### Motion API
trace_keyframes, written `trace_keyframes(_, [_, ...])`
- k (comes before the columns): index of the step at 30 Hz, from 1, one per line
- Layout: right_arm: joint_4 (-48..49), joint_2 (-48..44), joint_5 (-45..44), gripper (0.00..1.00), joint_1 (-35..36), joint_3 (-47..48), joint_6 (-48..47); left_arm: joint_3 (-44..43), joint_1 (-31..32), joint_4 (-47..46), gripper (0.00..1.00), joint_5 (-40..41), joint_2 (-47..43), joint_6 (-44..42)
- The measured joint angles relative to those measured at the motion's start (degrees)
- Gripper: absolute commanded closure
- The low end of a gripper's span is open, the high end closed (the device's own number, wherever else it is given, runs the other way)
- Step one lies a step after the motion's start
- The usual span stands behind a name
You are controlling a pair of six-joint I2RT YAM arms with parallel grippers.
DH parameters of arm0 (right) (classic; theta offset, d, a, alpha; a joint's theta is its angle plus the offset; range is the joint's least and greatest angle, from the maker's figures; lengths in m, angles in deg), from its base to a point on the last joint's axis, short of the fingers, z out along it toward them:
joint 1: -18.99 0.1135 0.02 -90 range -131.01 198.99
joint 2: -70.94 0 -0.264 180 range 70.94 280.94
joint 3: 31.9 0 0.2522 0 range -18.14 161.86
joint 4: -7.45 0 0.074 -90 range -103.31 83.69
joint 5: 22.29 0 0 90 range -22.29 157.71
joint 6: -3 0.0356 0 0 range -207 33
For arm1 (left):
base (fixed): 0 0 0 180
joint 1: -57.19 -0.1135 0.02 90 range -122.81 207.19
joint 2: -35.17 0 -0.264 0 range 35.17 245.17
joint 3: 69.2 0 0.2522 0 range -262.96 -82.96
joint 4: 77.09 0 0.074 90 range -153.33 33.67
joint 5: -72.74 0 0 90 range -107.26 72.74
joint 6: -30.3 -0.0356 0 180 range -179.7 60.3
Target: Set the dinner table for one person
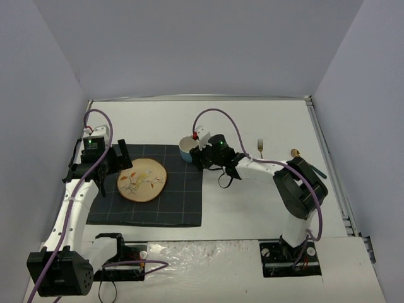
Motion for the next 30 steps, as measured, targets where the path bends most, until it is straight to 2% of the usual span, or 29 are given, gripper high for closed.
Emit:
trace_keyframes(7, [-4.31,-7.84,-2.38,0.09,-1.43,-2.32,2.53,0.05,0.16,0.01,0.03,0.00,0.00,0.02])
trace_keyframes(11, [-7.14,-16.08,-5.69,0.05,-6.02,-2.68,5.62,0.09,0.20,0.01,0.03,0.02,0.00,0.02])
trace_keyframes(15, [-9.53,-21.40,-12.49,0.04,-13.52,-3.40,9.32,0.09,0.20,0.04,0.03,0.00,0.00,0.02])
trace_keyframes(22, [-17.87,-20.94,-18.07,0.09,-27.28,-9.52,17.82,0.09,0.38,0.14,0.03,0.13,0.00,0.02])
trace_keyframes(26, [-20.93,-18.66,-17.99,0.13,-31.39,-11.42,20.94,0.09,0.67,0.38,0.03,0.47,0.00,0.02])
trace_keyframes(30, [-22.35,-16.78,-17.75,0.18,-32.60,-12.14,22.30,0.09,2.32,0.47,0.03,0.68,0.00,0.02])
